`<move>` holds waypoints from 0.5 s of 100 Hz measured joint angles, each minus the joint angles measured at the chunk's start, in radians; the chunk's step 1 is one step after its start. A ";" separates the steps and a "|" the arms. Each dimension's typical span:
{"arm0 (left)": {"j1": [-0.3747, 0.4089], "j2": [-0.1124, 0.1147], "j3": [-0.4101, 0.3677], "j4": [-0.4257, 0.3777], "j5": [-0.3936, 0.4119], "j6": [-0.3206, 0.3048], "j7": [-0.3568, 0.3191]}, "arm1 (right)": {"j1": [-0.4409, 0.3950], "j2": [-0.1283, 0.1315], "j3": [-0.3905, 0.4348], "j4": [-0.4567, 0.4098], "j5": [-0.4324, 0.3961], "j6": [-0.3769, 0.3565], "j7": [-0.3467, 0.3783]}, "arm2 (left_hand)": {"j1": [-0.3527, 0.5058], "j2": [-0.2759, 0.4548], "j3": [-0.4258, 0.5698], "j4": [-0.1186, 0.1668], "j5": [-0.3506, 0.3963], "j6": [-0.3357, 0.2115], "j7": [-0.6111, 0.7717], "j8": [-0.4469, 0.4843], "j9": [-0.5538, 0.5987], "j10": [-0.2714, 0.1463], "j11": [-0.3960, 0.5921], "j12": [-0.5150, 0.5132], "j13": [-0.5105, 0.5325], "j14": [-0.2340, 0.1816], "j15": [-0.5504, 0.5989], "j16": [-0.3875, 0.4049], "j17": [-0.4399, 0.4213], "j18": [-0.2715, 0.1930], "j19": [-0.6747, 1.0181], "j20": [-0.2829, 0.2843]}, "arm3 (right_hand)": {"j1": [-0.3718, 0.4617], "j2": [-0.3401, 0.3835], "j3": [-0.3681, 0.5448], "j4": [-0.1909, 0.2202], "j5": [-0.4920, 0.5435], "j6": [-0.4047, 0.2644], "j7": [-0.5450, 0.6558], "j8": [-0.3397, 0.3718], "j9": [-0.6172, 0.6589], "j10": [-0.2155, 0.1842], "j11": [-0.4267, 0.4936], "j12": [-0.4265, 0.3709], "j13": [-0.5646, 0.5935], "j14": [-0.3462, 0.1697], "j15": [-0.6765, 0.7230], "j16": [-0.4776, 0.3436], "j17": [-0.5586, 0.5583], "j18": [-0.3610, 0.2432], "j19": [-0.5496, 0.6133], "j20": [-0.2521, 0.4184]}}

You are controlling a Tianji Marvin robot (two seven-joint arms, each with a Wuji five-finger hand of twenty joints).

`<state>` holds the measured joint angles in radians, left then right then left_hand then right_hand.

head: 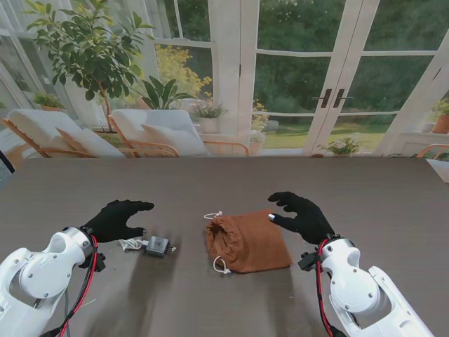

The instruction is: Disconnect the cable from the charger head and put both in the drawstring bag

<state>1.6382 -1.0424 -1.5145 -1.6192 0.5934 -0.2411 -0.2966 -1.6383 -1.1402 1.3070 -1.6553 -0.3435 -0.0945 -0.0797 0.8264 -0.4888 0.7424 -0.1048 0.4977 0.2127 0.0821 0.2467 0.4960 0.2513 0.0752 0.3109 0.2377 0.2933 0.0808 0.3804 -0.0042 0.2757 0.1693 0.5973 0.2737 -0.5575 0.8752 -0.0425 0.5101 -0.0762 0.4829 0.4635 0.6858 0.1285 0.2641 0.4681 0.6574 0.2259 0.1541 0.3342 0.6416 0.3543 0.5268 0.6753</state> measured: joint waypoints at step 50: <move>-0.079 0.037 0.048 0.113 0.131 -0.016 -0.092 | 0.000 0.002 -0.002 0.000 0.011 0.002 0.023 | 0.082 0.000 0.052 0.000 0.018 -0.006 0.013 -0.012 0.000 -0.018 0.001 -0.002 0.000 -0.023 0.013 0.000 0.034 -0.023 0.000 -0.036 | 0.000 0.000 0.000 0.000 0.004 0.010 0.000 0.000 0.000 0.001 0.000 0.000 0.000 0.000 0.000 0.000 0.000 0.000 0.000 0.000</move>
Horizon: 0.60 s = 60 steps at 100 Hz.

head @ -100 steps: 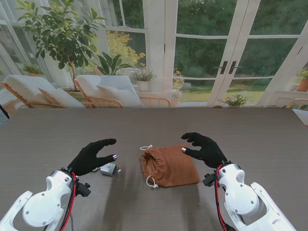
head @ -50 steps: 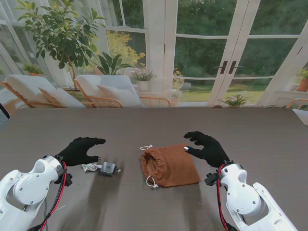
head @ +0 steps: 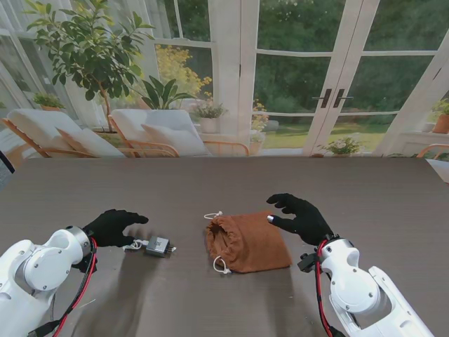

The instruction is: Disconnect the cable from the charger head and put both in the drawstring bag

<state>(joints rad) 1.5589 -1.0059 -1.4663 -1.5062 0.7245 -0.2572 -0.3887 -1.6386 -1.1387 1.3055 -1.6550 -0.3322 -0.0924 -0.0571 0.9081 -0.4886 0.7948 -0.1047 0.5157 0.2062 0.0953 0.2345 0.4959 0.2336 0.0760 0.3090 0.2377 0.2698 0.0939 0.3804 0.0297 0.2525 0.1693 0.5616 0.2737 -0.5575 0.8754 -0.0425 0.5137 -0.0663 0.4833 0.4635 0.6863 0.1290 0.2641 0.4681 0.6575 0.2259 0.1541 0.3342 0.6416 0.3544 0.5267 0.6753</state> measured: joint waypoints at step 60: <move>-0.052 0.012 0.064 0.071 0.029 0.018 -0.045 | 0.000 0.001 -0.001 0.001 0.010 0.000 0.002 | -0.023 0.000 0.013 0.000 -0.018 0.070 0.011 0.021 -0.038 -0.004 0.022 -0.010 -0.001 -0.013 0.035 0.000 0.015 -0.025 0.000 -0.016 | 0.000 0.000 0.000 0.000 0.000 0.003 0.000 0.000 0.005 0.001 0.000 0.000 0.000 0.000 0.000 0.000 0.000 0.000 0.000 0.000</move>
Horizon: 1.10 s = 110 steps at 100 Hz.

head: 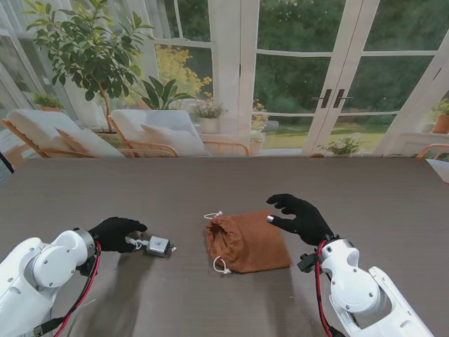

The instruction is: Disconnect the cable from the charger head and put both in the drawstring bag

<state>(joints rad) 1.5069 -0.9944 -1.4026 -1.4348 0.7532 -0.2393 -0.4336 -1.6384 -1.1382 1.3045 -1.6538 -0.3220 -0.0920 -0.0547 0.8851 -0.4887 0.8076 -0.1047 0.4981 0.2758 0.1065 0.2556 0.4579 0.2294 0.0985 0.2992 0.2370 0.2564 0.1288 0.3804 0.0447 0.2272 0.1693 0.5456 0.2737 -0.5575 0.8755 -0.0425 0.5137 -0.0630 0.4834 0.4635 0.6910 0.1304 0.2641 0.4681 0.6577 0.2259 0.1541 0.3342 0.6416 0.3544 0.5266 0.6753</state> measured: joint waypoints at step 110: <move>-0.103 0.013 0.137 0.130 0.097 -0.046 0.061 | 0.001 -0.002 -0.004 0.006 0.013 0.001 -0.008 | 0.083 -0.049 -0.058 -0.035 0.088 -0.007 0.913 0.429 0.473 0.025 0.422 0.998 0.447 0.045 0.969 0.498 0.341 -0.009 1.251 0.349 | 0.000 0.000 0.001 0.000 0.008 0.009 0.021 0.000 0.010 0.003 0.003 0.000 0.000 0.000 0.005 0.000 0.000 0.000 0.000 0.000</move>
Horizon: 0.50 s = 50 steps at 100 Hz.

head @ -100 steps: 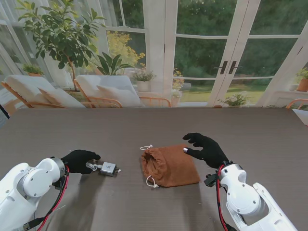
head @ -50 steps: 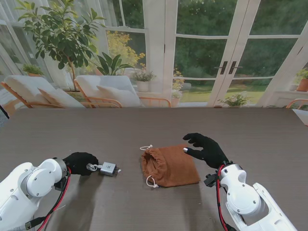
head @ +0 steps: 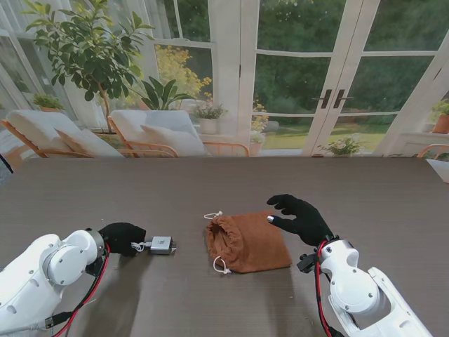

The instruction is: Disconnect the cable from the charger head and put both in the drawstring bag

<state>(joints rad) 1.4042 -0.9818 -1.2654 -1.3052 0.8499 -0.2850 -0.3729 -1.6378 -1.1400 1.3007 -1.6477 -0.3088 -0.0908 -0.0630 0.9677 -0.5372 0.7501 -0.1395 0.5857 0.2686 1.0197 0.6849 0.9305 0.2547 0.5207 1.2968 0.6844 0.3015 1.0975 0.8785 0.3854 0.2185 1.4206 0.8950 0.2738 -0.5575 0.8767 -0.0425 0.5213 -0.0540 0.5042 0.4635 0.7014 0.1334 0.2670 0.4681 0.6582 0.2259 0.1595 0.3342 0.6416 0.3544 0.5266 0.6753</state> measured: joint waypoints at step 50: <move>0.006 -0.012 0.004 0.051 -0.113 -0.013 0.062 | 0.000 -0.001 -0.003 0.002 0.003 0.001 -0.003 | 0.031 0.109 -0.193 -0.029 0.047 0.006 0.011 0.275 0.117 0.000 0.328 -0.023 0.404 -0.056 0.412 0.010 0.378 0.064 0.342 0.000 | 0.007 0.014 0.002 0.000 0.000 0.002 0.000 0.000 0.000 0.002 0.000 0.000 0.001 0.000 0.000 0.000 0.000 0.000 0.000 0.000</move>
<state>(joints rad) 1.4106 -0.9934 -1.2610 -1.2544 0.7370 -0.2978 -0.3107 -1.6375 -1.1409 1.2982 -1.6453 -0.3061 -0.0895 -0.0658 0.9989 -0.4286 0.5570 -0.1683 0.6322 0.2741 1.0302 0.9595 1.0471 0.2549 0.8488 1.2737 1.0887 0.2452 1.5090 0.8885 0.7631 0.2829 1.7629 0.8955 0.2811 -0.5432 0.8783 -0.0425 0.5213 -0.0520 0.5042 0.4635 0.7015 0.1351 0.2670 0.4681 0.6595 0.2259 0.1599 0.3342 0.6416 0.3543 0.5266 0.6753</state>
